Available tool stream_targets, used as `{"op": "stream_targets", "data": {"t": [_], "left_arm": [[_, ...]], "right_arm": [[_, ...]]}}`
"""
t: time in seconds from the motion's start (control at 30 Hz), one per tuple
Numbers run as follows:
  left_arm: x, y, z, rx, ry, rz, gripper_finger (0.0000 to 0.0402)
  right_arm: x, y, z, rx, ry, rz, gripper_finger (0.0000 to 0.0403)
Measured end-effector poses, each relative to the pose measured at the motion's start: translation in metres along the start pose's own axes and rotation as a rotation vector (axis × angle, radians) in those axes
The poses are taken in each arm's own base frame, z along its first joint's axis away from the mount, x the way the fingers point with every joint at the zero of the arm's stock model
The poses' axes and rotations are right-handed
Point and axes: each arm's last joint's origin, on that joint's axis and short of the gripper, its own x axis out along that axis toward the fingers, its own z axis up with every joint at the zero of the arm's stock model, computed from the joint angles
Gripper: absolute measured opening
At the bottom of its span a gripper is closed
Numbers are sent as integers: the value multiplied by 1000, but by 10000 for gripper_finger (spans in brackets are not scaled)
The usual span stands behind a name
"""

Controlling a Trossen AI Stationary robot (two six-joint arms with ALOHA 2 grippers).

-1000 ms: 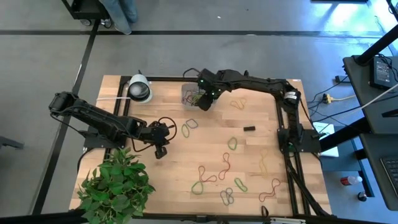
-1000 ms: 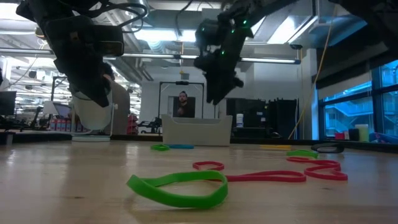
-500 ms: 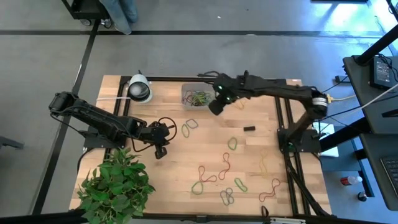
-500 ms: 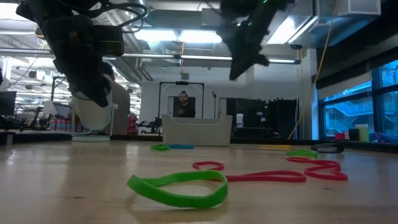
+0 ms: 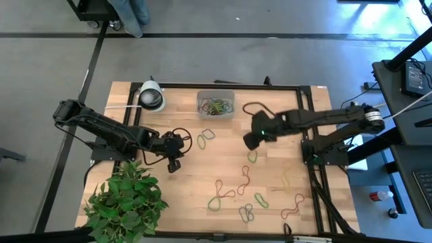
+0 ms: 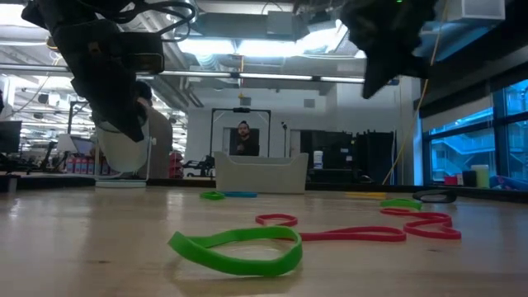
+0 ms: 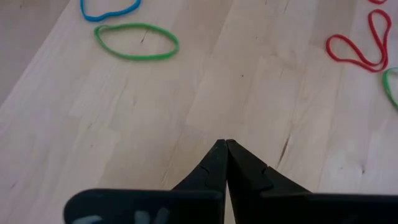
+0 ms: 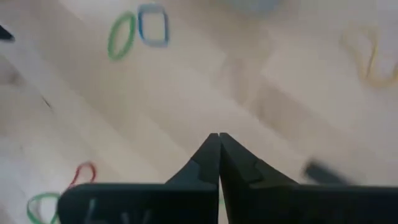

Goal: Pick and place rubber bands into bin
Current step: Put the black rubber band into the white bin

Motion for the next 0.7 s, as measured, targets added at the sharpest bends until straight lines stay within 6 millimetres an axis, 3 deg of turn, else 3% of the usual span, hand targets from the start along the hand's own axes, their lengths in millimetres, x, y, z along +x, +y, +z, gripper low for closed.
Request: {"op": "stream_targets", "data": {"t": [0.33,0.7], "left_arm": [[0,0,0,8,1,0,1],[0,0,0,8,0,0,1]], "right_arm": [[10,7,-59,128,74,-32,3],[6,12,-74,80,86,-14,17]]}}
